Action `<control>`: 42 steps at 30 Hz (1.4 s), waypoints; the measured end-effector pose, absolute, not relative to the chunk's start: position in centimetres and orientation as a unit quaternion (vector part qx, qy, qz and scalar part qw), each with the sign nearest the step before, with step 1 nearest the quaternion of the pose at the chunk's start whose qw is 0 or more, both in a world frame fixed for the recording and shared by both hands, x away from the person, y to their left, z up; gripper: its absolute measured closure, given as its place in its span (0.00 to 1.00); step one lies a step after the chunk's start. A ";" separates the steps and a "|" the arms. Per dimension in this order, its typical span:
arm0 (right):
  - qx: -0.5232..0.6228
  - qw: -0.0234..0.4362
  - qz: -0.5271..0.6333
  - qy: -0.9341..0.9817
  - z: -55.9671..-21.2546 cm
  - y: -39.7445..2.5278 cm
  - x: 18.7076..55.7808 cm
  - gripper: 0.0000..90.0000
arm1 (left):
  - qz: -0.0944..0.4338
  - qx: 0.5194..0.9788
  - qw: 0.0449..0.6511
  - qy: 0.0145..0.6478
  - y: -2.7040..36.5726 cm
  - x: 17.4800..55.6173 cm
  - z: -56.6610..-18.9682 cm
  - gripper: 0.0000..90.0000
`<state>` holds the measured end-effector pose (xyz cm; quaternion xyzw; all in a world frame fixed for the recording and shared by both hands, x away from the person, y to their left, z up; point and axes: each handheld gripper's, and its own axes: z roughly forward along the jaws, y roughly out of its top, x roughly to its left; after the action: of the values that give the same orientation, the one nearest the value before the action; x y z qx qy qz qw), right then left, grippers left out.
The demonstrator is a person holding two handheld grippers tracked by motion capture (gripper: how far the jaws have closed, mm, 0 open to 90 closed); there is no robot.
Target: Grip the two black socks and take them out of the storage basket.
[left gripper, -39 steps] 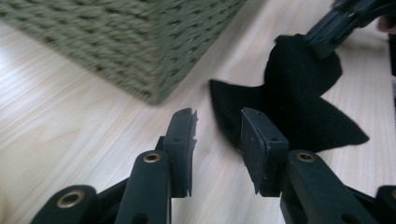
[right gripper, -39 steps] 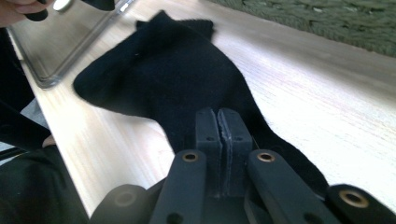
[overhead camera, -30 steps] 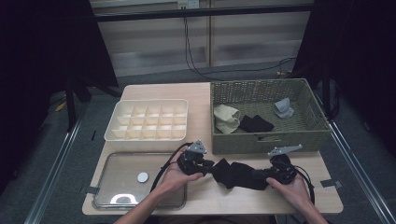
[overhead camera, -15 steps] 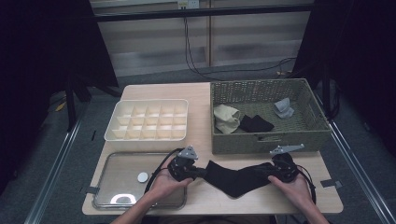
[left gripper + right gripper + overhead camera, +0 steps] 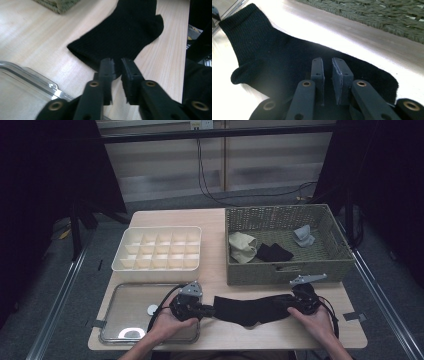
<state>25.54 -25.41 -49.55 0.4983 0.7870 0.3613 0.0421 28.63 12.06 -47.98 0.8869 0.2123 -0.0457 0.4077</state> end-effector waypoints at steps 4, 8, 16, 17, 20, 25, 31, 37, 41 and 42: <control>0.496 0.043 0.363 0.788 -49.6 -25.4 25.6 0.88 | -0.032 0.882 0.420 0.211 11.9 29.3 -47.4 0.83; 0.495 0.048 0.366 0.787 -49.6 -25.4 25.7 0.88 | -0.026 0.894 0.404 0.190 10.3 30.1 -48.3 0.88; 0.495 0.048 0.365 0.787 -49.6 -25.4 25.7 0.87 | -0.038 0.899 0.391 0.194 10.6 29.9 -49.3 0.88; 0.494 0.048 0.365 0.788 -49.6 -25.5 25.6 0.86 | -0.038 0.902 0.385 0.192 10.6 29.7 -49.3 0.87; 0.488 0.054 0.361 0.793 -49.4 -25.4 25.4 0.79 | -0.042 0.901 0.389 0.189 10.5 29.1 -49.5 0.86; 0.482 0.054 0.381 0.787 -48.9 -25.2 25.0 0.73 | -0.041 0.900 0.389 0.192 10.4 28.9 -49.2 0.76; 0.483 0.056 0.406 0.774 -47.7 -24.8 24.7 0.65 | -0.036 0.885 0.415 0.207 11.3 28.8 -47.7 0.68; 0.461 0.041 0.413 0.785 -47.2 -23.1 24.9 0.65 | -0.014 0.875 0.426 0.228 13.5 28.9 -46.8 0.57; 0.436 0.030 0.423 0.794 -46.5 -21.2 25.1 0.64 | -0.004 0.875 0.422 0.236 14.7 28.7 -46.5 0.51; 0.431 0.025 0.427 0.794 -46.4 -20.8 25.2 0.64 | 0.000 0.875 0.422 0.238 15.0 28.7 -46.4 0.50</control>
<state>25.22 -20.76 -46.45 0.4311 0.7942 0.4274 0.0246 28.66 14.96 -46.43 0.8745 0.2382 -0.0004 0.4224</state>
